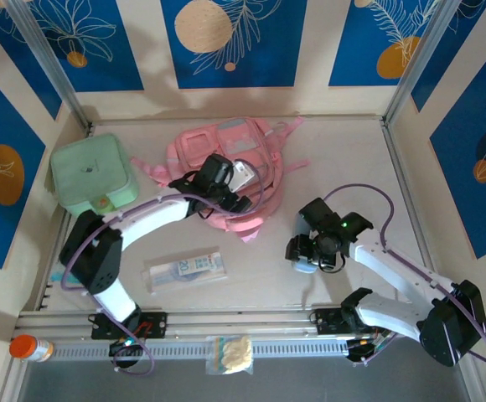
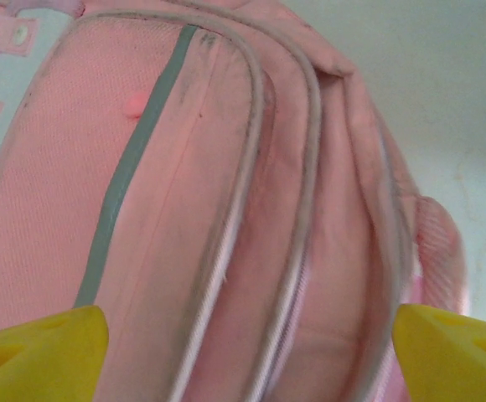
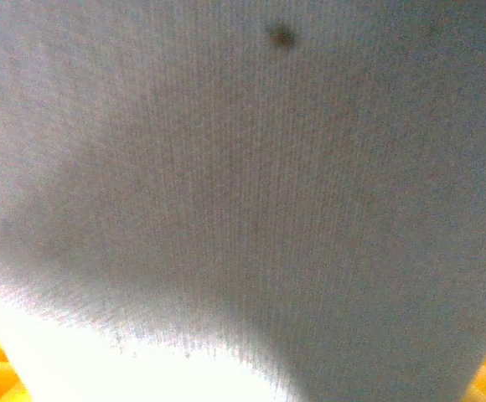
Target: Pack the student bag
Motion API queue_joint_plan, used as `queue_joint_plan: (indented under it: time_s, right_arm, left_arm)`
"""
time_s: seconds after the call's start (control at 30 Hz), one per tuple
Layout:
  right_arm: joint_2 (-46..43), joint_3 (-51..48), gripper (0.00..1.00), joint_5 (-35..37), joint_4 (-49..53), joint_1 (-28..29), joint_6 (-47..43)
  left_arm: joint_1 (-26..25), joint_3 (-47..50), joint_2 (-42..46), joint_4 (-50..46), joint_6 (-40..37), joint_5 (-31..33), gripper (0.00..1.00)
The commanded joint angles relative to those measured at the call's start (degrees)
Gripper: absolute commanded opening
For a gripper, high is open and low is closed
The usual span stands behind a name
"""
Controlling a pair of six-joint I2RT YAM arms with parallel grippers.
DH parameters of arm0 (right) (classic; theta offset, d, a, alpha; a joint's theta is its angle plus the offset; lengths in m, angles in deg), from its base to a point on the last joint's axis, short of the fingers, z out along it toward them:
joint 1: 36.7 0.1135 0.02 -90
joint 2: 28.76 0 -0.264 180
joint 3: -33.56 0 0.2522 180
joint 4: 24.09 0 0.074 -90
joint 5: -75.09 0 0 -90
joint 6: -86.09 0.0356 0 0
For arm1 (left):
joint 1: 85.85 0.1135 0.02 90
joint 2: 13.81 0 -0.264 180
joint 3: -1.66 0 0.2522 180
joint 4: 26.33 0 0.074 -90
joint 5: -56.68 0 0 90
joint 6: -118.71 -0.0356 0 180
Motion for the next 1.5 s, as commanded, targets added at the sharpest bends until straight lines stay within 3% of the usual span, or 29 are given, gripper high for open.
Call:
queue_joint_plan:
  time_s: [0.0, 0.33, 0.57, 0.67, 0.8, 1.1, 1.3, 1.47]
  right_arm:
    - [0.58, 1.67, 0.70, -4.90, -0.37, -1.48, -3.03]
    - [2.83, 1.01, 0.69, -7.01, -3.27, -3.58, -4.64]
    - [3.83, 0.84, 0.69, -8.63, -4.18, -5.76, -5.91]
    - [4.80, 1.16, 0.69, -9.45, -4.30, -6.23, -6.22]
    - [5.29, 1.23, 0.68, -9.46, -4.62, -6.23, -6.28]
    - [5.14, 3.98, 0.67, -8.69, -2.50, -6.36, -7.05]
    - [5.54, 8.57, 0.67, -7.71, -1.68, -6.33, -7.67]
    - [11.16, 15.41, 0.67, -8.24, -5.48, -6.32, -8.98]
  left_arm:
    - [1.43, -4.57, -4.04, 0.92, -3.36, 2.93, 0.86]
    - [3.65, -14.01, -12.60, -5.81, -5.55, -2.89, 0.75]
    - [3.60, -15.15, -14.33, -7.86, -8.57, -8.38, 0.78]
    - [3.62, -15.26, -15.29, -6.86, -9.27, -6.33, 0.77]
    - [3.94, -17.69, -17.75, -6.58, -9.43, -2.51, 0.61]
    - [4.03, -23.36, -17.81, -10.60, -9.70, -4.99, 0.00]
    - [3.94, -29.18, -12.90, -15.41, -3.89, -5.33, 0.00]
    - [3.98, -35.02, -10.82, -18.44, 4.30, -3.00, 0.00]
